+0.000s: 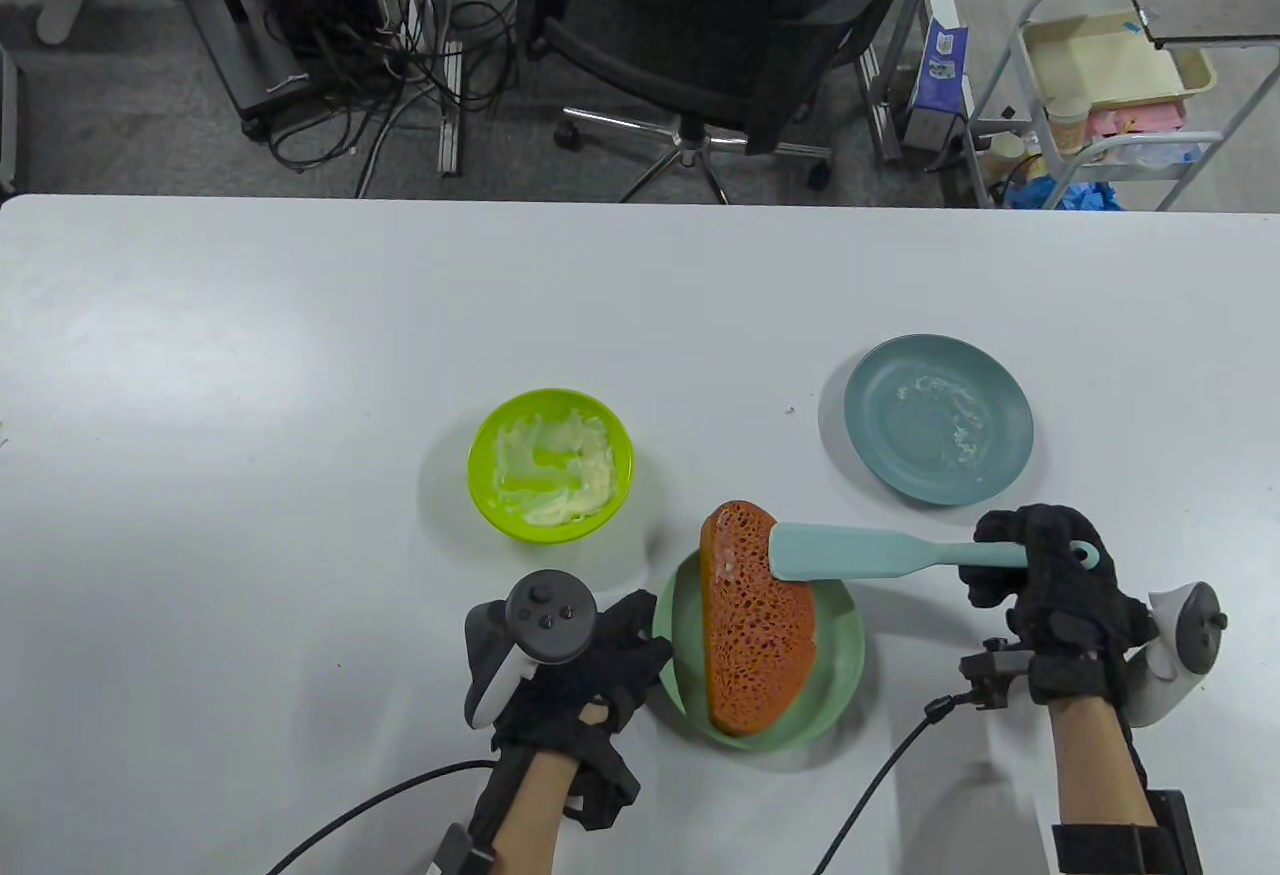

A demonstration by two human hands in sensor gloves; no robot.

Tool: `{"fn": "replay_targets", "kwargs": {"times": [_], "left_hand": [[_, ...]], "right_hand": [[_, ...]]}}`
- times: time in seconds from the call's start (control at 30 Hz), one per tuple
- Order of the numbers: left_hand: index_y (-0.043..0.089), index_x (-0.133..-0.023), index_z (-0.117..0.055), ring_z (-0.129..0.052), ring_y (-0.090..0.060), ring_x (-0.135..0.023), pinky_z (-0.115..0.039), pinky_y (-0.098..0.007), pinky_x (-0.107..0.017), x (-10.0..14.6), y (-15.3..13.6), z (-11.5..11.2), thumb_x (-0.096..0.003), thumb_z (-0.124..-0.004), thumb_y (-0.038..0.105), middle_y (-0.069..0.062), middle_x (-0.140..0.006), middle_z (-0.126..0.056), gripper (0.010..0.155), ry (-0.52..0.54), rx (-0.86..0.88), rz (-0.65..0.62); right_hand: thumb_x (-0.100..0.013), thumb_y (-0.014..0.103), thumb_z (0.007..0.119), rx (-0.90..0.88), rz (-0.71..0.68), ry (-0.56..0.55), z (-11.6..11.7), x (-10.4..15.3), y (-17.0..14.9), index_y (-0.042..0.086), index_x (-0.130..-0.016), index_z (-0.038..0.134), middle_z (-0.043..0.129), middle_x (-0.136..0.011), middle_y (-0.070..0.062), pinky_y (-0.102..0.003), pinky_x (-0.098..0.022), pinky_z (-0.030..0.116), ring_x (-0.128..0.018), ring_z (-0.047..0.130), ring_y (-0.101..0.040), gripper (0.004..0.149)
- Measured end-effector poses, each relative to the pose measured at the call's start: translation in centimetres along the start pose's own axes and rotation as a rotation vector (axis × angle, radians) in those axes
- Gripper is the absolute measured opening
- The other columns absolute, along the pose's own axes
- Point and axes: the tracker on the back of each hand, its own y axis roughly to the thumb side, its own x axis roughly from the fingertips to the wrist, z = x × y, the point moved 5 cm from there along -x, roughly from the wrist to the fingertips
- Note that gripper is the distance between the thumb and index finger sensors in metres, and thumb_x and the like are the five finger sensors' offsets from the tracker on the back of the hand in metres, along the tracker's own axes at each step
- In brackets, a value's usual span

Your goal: Dip dessert spatula into salad dressing and spread onto bread slice

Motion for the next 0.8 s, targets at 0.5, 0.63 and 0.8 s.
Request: {"fn": "replay_targets", "kwargs": {"times": [0.5,0.63,0.8], "left_hand": [[0.016,-0.102,-0.069,-0.103,-0.013,-0.039,-0.089,-0.028,-0.028,0.0,0.0,0.0,-0.0526,-0.084,0.038,0.001,-0.066,-0.098,0.056,0.000,-0.001,-0.003],[0.016,-0.101,-0.069,-0.103,-0.013,-0.039,-0.089,-0.028,-0.028,0.0,0.0,0.0,-0.0527,-0.084,0.038,0.001,-0.066,-0.098,0.056,0.000,-0.001,-0.003],[0.016,-0.102,-0.069,-0.103,-0.013,-0.039,-0.089,-0.028,-0.028,0.0,0.0,0.0,-0.0526,-0.084,0.039,0.001,-0.066,-0.098,0.056,0.000,-0.001,-0.003]], "right_hand": [[-0.044,0.045,0.082,0.023,0.019,0.094,2.6,0.1,-1.0,0.018,-0.074,0.083,0.092,-0.071,-0.018,-0.041,-0.024,0.093,-0.039,0.100,-0.042,0.041],[-0.044,0.045,0.082,0.018,0.027,0.123,3.5,0.3,-1.2,0.018,-0.075,0.083,0.092,-0.071,-0.018,-0.041,-0.025,0.093,-0.040,0.100,-0.043,0.042],[-0.044,0.045,0.083,0.017,0.031,0.136,4.2,0.5,-1.4,0.018,-0.075,0.082,0.092,-0.072,-0.018,-0.042,-0.025,0.094,-0.040,0.099,-0.043,0.042]]}}
